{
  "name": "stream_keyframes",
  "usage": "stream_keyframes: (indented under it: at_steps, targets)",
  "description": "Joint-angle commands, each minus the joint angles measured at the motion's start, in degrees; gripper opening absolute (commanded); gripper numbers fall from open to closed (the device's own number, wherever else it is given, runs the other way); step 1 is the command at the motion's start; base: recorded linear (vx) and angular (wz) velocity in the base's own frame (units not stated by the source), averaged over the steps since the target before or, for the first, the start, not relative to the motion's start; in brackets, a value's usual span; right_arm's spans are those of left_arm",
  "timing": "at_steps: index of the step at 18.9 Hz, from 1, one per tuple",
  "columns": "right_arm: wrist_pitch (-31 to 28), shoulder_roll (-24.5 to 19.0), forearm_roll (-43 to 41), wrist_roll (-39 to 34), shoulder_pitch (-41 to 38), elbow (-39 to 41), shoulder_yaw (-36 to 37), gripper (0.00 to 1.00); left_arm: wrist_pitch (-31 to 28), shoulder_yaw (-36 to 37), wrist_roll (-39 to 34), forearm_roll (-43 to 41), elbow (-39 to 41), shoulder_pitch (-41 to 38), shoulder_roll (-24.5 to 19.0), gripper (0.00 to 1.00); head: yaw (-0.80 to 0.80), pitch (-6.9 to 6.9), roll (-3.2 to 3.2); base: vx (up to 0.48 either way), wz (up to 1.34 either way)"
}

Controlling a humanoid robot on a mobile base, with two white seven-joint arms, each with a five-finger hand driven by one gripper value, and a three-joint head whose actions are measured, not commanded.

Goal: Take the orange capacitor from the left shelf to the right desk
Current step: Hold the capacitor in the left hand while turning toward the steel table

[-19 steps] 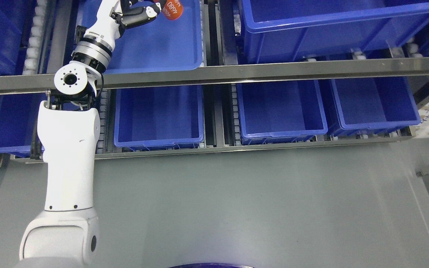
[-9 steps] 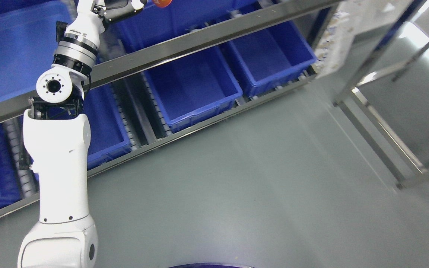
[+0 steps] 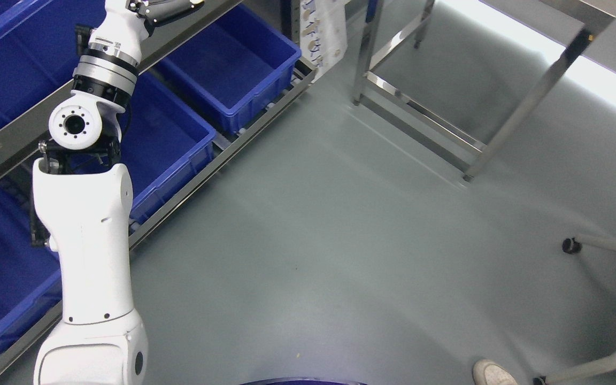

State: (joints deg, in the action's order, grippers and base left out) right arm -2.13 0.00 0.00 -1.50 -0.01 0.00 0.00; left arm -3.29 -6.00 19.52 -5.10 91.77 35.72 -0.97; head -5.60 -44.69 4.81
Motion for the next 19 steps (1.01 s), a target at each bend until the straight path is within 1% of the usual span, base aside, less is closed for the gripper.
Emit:
stream_keyframes:
  at_steps: [1, 10, 15, 19]
  targets:
    - [0.02, 1.00, 0.00, -0.35, -0.78, 1.94, 0.62, 1.00, -0.22, -0.42, -0.01, 0.00, 2.00, 0.40, -0.03, 0.02, 0.00, 0.00, 0.00, 0.103, -0.63]
    - [0.02, 1.00, 0.00, -0.35, -0.78, 1.94, 0.62, 1.00, -0.22, 2.04, -0.09, 0.00, 2.00, 0.58, -0.03, 0.02, 0.00, -0.01, 0.00, 0.170, -0.54]
    - [0.02, 1.00, 0.00, -0.35, -0.78, 1.94, 0.62, 1.00, -0.22, 2.57, -0.09, 0.00, 2.00, 1.10, -0.03, 0.02, 0.00, -0.02, 0.00, 0.301, -0.41]
    - [0.02, 1.00, 0.00, -0.35, -0.78, 1.94, 0.62, 1.00, -0.40, 3.10, -0.09, 0.00, 1.92, 4.26, -0.03, 0.02, 0.00, -0.01, 0.00, 0.401, -0.31]
